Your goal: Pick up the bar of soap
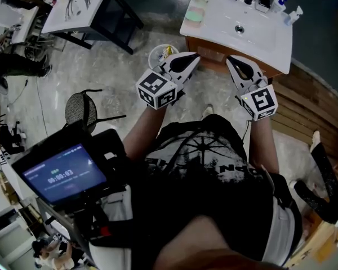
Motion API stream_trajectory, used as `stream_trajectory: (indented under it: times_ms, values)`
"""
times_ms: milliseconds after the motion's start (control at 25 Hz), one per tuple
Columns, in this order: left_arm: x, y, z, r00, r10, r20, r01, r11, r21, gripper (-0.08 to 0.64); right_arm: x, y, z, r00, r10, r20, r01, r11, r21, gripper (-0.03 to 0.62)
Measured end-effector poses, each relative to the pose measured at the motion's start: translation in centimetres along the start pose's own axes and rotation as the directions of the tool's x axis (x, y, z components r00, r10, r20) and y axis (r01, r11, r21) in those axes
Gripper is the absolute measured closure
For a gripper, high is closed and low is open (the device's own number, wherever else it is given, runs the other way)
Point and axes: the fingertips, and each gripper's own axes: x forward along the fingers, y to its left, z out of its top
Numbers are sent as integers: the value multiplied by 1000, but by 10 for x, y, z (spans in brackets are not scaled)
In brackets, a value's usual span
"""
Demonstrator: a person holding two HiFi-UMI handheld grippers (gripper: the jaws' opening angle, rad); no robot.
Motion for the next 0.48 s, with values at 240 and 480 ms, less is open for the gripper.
stream_trajectory:
  times_ms: [240, 480]
  values:
    - [23, 10, 12, 999, 46, 4, -46, 999, -2, 548, 8, -26, 5, 998, 62, 18, -62, 998, -16, 577]
    - [46, 19, 15, 996, 85, 8, -85, 996, 1, 548, 15, -49, 1, 994, 105, 28, -104, 994, -22, 577]
